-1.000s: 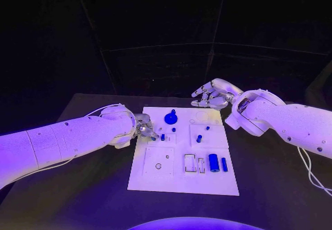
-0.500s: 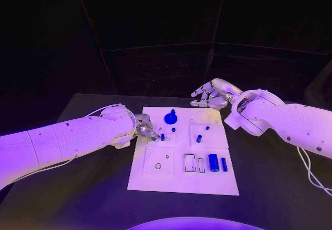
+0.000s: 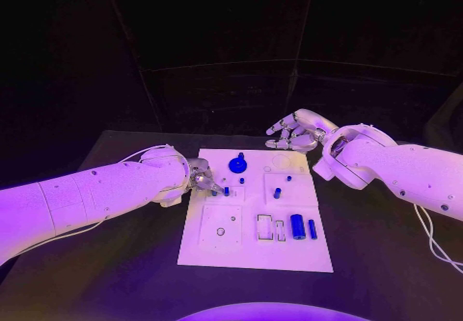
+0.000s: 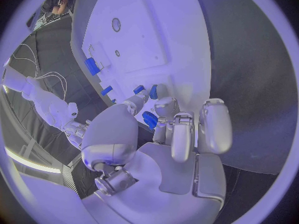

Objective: Assemble the parts on the task board

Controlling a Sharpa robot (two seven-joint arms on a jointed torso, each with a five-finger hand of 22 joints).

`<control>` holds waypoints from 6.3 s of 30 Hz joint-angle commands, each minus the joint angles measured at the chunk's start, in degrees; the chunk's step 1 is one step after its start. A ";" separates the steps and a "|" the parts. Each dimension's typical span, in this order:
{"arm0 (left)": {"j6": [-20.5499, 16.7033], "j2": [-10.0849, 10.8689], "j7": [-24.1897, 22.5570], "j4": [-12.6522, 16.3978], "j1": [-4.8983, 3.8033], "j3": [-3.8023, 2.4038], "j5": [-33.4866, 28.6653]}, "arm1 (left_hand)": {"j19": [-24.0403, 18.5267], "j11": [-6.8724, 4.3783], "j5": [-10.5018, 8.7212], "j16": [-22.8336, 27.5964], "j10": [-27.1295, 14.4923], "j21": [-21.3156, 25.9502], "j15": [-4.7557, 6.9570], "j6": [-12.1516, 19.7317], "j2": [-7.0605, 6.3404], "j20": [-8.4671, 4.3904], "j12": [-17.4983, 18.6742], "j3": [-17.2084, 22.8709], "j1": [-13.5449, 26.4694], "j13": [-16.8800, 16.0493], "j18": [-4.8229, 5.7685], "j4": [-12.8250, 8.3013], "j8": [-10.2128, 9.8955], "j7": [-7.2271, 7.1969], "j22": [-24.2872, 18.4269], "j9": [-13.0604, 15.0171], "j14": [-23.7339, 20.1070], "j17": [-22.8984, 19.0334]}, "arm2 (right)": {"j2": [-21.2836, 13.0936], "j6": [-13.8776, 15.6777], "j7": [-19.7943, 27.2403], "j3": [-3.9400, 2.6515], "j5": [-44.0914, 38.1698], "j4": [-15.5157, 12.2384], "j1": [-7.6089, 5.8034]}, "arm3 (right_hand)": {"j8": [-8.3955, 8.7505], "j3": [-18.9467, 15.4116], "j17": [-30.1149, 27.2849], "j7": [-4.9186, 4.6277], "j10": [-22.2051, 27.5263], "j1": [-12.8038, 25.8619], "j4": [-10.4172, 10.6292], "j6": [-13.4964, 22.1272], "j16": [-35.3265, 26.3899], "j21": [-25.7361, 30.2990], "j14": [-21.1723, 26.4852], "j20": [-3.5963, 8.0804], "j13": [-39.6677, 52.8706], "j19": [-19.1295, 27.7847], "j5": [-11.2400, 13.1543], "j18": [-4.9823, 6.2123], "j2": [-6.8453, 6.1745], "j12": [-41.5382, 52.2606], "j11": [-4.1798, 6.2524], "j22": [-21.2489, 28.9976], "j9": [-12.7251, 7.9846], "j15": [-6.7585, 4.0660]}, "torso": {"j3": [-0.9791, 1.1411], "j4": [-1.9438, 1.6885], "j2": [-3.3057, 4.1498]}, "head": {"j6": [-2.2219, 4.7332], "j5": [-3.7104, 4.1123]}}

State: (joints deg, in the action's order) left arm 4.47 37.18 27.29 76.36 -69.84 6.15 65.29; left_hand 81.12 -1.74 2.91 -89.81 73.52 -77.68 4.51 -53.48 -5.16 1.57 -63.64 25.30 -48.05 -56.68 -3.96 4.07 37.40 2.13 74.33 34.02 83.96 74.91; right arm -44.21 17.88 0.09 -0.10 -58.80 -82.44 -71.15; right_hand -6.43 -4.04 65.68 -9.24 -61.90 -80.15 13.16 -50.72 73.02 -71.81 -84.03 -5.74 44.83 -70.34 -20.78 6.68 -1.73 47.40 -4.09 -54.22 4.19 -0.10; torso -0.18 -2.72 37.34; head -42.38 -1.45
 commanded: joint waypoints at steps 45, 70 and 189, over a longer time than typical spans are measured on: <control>-16.13 -1.44 -30.00 -4.25 -0.24 -0.09 -8.80 | -21.91 8.95 -0.07 42.89 -30.05 40.02 -7.13 15.40 3.11 7.02 29.15 -10.72 -24.49 30.56 -6.59 -6.12 -9.95 8.75 -37.84 -13.19 -18.25 -29.47 | 0.44 -0.33 0.54 -0.02 0.36 0.72 -0.07 | -0.30 -0.19 -0.76 -0.09 0.34 -0.08 0.26 0.55 -0.80 0.80 -0.60 -0.10 -0.25 0.66 -0.38 0.53 0.77 -0.47 -0.08 0.73 -0.08 -0.29 | 0.01 0.09 0.03 | 0.46 0.73; -13.49 -12.27 -32.83 -14.63 0.26 0.08 19.71 | -8.71 7.20 -0.19 20.41 -24.43 25.19 -5.07 4.26 -0.62 4.77 38.99 -6.54 -27.30 45.36 -4.70 -10.14 -19.02 6.40 -25.28 -25.00 -2.95 -14.92 | 1.06 -0.40 0.58 -0.02 0.38 0.74 -0.07 | -0.35 -0.12 -0.91 -0.09 0.47 -0.31 0.34 0.61 -1.02 1.06 -0.58 -0.10 -0.46 0.77 -0.76 0.57 1.05 -0.58 -0.07 1.05 -0.08 -0.30 | -0.01 0.08 0.18 | 0.70 1.43; -9.10 -3.04 -32.22 -9.24 1.49 -3.33 16.82 | -4.74 6.47 -0.19 14.14 -12.41 13.68 -4.52 -5.19 1.42 4.30 46.48 3.40 -27.52 52.92 -2.71 -12.22 -25.35 6.02 -12.35 -29.40 -0.79 -12.69 | 0.96 -0.29 0.74 -0.02 0.38 0.92 -0.05 | -0.58 -0.05 -0.86 -0.08 0.46 -0.72 0.58 0.57 -1.18 1.29 -0.69 -0.07 -0.58 0.61 -1.88 0.56 1.45 -0.38 -0.05 1.16 -0.04 -0.33 | -0.10 -0.15 0.00 | 0.77 1.34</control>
State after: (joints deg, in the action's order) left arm -6.58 34.31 -5.79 67.29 -68.27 2.87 82.53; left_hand 76.31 4.80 2.87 -75.61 60.82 -63.91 0.10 -58.27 -3.58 5.78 -17.51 28.49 -75.94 -3.82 -7.12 -8.23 12.43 7.98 62.03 4.68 83.05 62.27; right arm -43.26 17.52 0.34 -0.09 -58.54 -81.43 -71.11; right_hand -6.63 -4.00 64.85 -9.45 -61.92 -81.06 13.45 -50.51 72.19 -70.88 -84.03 -5.73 44.29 -69.92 -22.50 6.67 -0.82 47.18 -4.10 -53.14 4.19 -0.10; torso -0.27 -2.87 37.36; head -41.59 -0.06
